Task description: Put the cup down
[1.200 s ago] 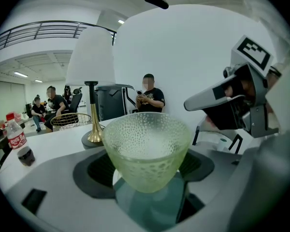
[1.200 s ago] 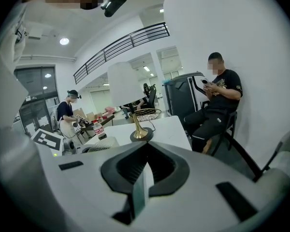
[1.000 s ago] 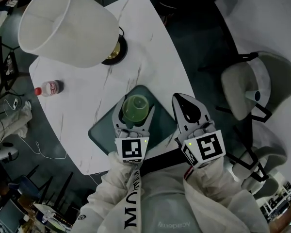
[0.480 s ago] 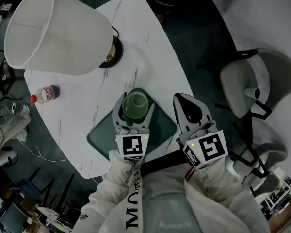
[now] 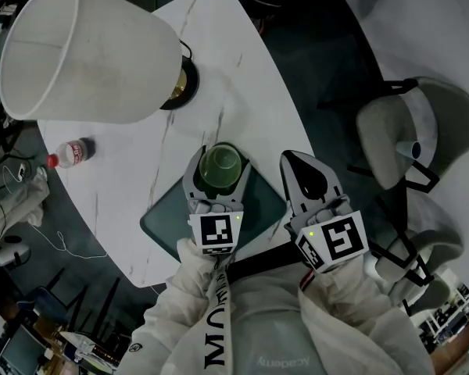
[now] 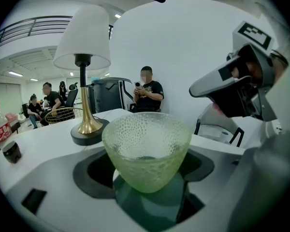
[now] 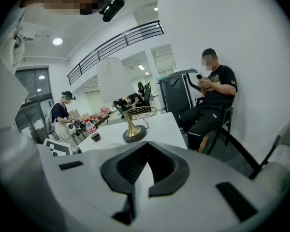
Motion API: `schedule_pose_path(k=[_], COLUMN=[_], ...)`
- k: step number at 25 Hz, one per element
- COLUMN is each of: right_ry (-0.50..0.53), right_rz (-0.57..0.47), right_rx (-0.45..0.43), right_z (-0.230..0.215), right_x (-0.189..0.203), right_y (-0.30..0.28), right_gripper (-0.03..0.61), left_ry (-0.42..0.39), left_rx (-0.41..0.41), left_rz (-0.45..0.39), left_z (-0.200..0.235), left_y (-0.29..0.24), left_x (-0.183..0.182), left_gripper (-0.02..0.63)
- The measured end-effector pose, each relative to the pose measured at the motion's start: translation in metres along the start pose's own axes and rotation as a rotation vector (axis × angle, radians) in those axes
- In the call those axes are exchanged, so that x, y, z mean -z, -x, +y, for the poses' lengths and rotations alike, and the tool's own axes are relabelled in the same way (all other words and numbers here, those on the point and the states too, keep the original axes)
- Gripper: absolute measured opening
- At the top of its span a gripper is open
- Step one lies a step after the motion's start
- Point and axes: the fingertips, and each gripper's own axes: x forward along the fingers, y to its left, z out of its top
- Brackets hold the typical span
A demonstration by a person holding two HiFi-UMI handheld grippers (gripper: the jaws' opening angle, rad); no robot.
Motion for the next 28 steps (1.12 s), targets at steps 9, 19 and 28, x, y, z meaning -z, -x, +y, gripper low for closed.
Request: schedule_pose_path(k=[9,19,28], right_ry=[-0.033,-0.068,-0.064], right_rz=[0.019,0.029,0.043], right_rx=[0.0,0.013,0.013], right_z=[0.0,-0.003,-0.001], right_x=[0.009,0.018,0.022], right_y=[0.002,-0.001,0.0], right_gripper=[0.006,0.006,0.006], left_ry=[-0.029,-0.033,0.006], left_rx=[-0.005,-0.004,0.016], left_rz=[0.004,0.012,0.085], left_z=[-0.001,-0.001,-0.004], left_y=[-0.004,-0.004,-0.003], left_x=[0.0,0.0,0.012], left_gripper=[0.387,0.387,0.388])
